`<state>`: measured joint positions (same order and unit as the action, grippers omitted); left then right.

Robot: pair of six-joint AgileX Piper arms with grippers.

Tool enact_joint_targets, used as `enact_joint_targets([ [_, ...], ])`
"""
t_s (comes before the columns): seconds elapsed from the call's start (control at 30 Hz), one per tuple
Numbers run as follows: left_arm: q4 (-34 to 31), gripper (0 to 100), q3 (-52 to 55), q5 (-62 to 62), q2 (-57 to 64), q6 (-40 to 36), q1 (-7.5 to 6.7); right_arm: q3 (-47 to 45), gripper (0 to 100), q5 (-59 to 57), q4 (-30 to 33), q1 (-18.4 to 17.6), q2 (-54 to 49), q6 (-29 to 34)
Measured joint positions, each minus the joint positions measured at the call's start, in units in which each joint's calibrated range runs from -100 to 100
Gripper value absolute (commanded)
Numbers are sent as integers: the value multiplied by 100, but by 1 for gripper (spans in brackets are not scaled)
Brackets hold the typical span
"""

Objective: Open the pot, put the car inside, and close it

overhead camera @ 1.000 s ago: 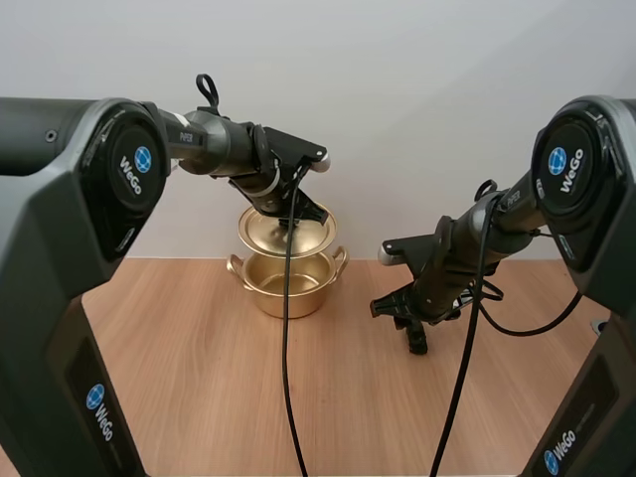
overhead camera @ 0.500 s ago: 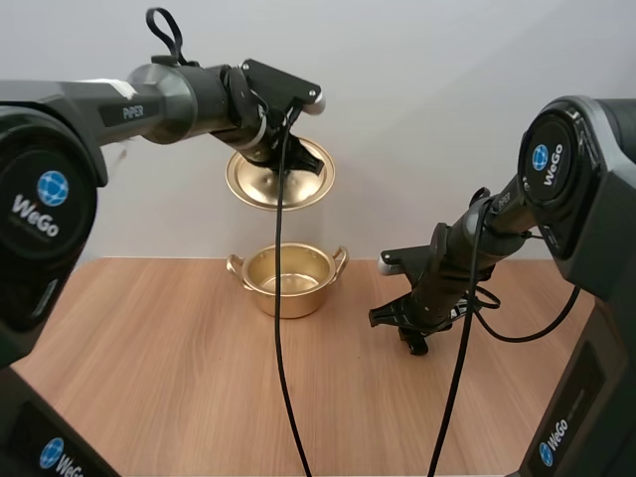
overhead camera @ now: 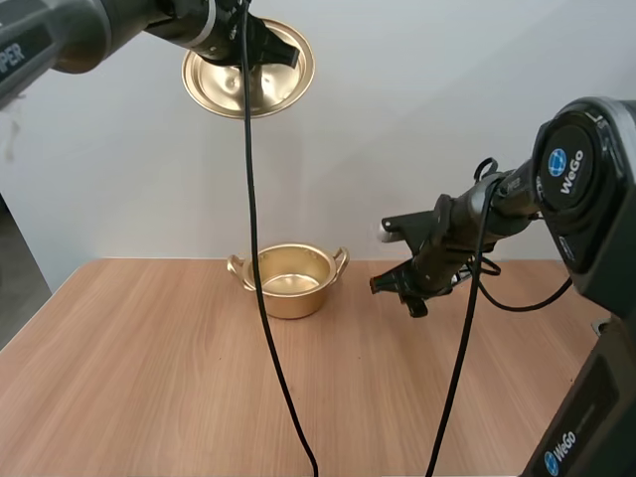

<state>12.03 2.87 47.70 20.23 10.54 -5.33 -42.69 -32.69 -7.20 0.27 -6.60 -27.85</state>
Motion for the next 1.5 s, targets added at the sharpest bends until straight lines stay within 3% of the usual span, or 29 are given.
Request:
enact_joint_targets([
  [0.47,991,0,-768,766,455,135,0,1830,0,-239,-1597,-876,194,-1513],
  [0.67,1171,0,-1010,1056,663,374,0,1985,0,-98,-1751,-1259,970,-1760],
  [0.83,1149,0,-1084,1253,663,374,31,1985,0,303,-1764,-1330,1594,-1822],
  [0.87,1149,0,-1084,1253,663,374,58,1985,12,368,-1777,-1330,1763,-1822],
  [0.93,1149,0,-1084,1277,663,374,93,1985,53,356,-1777,-1330,1980,-1822],
  [0.97,1149,0,-1084,1259,651,374,145,1985,68,436,-1777,-1330,2120,-1822],
  [1.0,1149,0,-1084,1259,651,374,186,1985,81,545,-1777,-1330,2173,-1822],
  [1.03,1149,0,-1084,1259,651,374,193,1985,83,605,-1777,-1330,2202,-1822],
  [1.13,1149,0,-1084,1313,651,374,193,1985,63,604,-1865,-1330,2158,-1822],
  [1.17,1149,0,-1084,1358,651,374,193,1985,50,623,-1896,-1330,2094,-1822],
  [1.27,1149,0,-1084,1422,651,374,193,1985,29,547,-1988,-1315,1845,-1800],
  [1.37,1149,0,-1084,1422,651,374,193,1985,0,451,-2047,-1214,1431,-1779],
  [1.5,1149,0,-1084,1638,627,363,193,1969,0,-41,-2018,-913,742,-1479],
])
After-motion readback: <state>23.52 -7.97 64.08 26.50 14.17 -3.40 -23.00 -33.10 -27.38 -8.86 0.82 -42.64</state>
